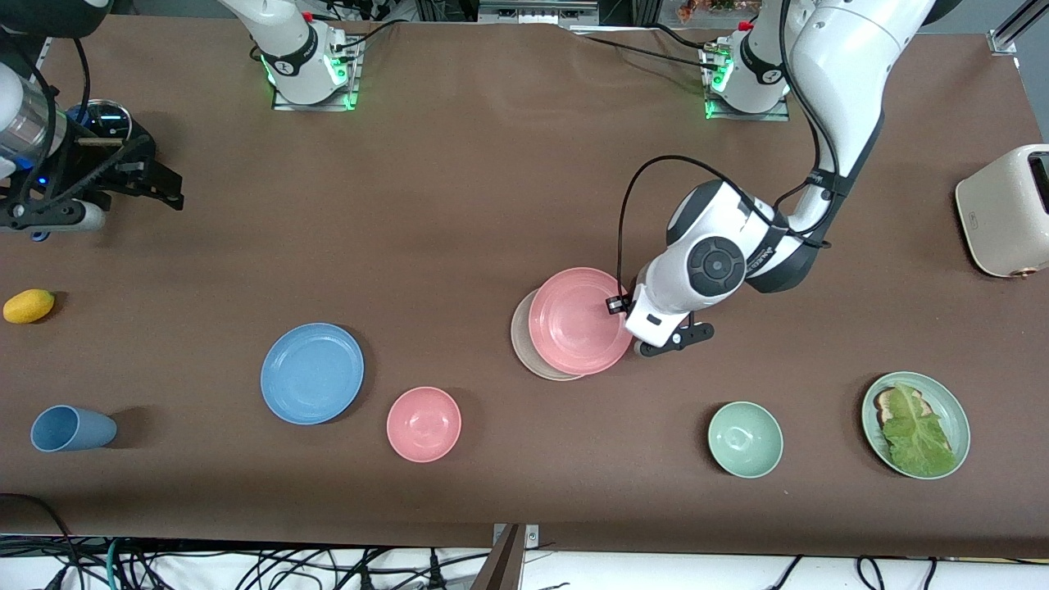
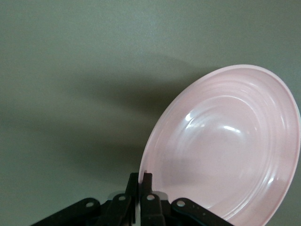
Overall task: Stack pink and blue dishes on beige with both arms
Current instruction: 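Carry the pink plate with the left gripper onto the beige plate, then release the pink plate while the right gripper reaches the blue plate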
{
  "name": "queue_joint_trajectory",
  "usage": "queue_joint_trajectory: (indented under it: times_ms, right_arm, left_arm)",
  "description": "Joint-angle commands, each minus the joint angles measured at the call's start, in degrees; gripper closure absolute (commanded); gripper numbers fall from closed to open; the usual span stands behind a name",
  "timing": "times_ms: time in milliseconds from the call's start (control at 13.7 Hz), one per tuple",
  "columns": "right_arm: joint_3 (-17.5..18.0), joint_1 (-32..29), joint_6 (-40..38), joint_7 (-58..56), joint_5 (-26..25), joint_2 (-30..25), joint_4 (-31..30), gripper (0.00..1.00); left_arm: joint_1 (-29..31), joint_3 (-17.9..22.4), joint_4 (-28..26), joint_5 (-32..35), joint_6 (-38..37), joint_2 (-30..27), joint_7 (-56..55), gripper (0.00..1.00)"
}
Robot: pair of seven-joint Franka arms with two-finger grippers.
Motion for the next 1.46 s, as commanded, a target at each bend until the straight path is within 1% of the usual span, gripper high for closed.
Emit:
queue_joint_trajectory:
  times_ms: [0, 146, 366, 585, 805, 878, 951, 1024, 1390]
  right_arm:
    - [-0.2, -0.5, 1.7, -1.5, 0.4, 2.4, 0.8, 0.00]
    - [-0.3, -0.6, 2.5, -3.1, 1.5, 3.2, 0.3, 0.00]
    - [-0.4, -0.6, 4.6, -3.3, 1.5, 4.6, -1.3, 0.00]
    - [-0.6, -1.3, 10.6, -4.2, 1.6, 6.3, -4.8, 0.00]
    - [-0.7, -1.3, 15.4, -5.4, 1.6, 9.1, -6.6, 0.00]
    - [-0.7, -1.4, 16.7, -5.5, 1.7, 10.2, -6.7, 0.00]
    - [-0.7, -1.4, 17.9, -5.5, 1.7, 11.7, -6.7, 0.00]
    - [-0.7, -1.4, 19.7, -5.5, 1.7, 13.2, -7.0, 0.00]
    - [-0.7, -2.2, 32.8, -5.4, 1.7, 18.4, -12.2, 0.00]
  left_arm:
    - [-1.7, 0.3, 2.6, 2.6, 0.7, 2.3, -2.8, 1.00]
    - [-2.2, 0.3, 2.6, 2.6, 2.1, 3.0, -3.1, 1.00]
    - [-3.0, 0.5, 2.6, 2.7, 4.1, 4.0, -4.6, 1.00]
    - [-3.0, 0.5, 2.6, 4.7, 4.8, 4.8, -5.5, 1.00]
    - [-3.0, 0.5, 2.6, 5.2, 4.8, 5.3, -6.1, 1.00]
    - [-3.0, 0.5, 2.6, 5.2, 4.8, 5.4, -6.1, 0.92]
    - [-3.0, 0.6, 2.6, 5.1, 4.9, 5.6, -6.1, 0.77]
    - [-3.0, 0.6, 2.7, 5.2, 4.9, 5.8, -6.1, 0.73]
    - [-3.0, 0.6, 2.8, 5.2, 4.9, 5.8, -5.7, 0.70]
